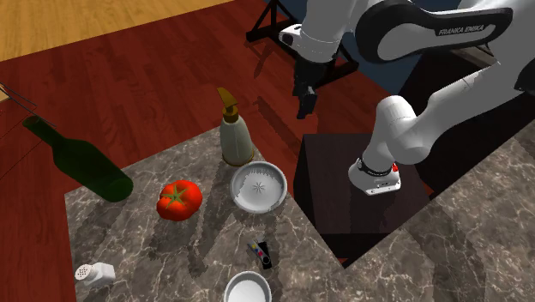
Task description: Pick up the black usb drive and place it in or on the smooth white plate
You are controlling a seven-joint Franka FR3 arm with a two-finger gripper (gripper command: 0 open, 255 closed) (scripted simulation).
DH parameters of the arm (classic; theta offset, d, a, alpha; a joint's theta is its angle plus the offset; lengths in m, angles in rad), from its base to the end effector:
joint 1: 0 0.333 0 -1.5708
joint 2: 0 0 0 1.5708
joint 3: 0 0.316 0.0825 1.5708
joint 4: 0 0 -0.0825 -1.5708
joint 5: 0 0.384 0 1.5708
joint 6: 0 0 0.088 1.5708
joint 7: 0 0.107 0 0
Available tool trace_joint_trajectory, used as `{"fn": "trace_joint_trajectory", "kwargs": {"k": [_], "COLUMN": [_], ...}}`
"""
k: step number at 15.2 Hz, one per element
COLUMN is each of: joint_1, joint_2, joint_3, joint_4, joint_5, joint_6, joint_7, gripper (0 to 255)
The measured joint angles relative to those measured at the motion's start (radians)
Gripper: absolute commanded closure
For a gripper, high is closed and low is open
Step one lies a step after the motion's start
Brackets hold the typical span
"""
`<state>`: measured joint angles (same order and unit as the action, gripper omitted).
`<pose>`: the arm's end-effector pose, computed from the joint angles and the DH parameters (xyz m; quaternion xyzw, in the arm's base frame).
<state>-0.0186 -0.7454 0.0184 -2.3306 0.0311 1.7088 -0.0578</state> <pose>0.3320 0.0046 0.6027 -0.9977 -0.0255 -0.0620 0.0073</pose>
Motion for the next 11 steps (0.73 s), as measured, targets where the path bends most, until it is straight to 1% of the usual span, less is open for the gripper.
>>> {"fn": "trace_joint_trajectory", "kwargs": {"k": [2,3,5,7,11], "joint_1": [0.001,0.002,0.003,0.009,0.012], "joint_2": [0.007,0.007,0.027,0.043,0.109], "joint_3": [0.011,0.03,0.07,0.123,0.221], "joint_4": [-0.001,-0.017,-0.016,-0.029,-0.017], "joint_5": [0.006,0.016,0.036,0.063,0.107], "joint_6": [0.006,0.019,0.03,0.051,0.092], "joint_7": [0.018,0.047,0.113,0.194,0.352], "gripper": [0,0,0,0,0]}}
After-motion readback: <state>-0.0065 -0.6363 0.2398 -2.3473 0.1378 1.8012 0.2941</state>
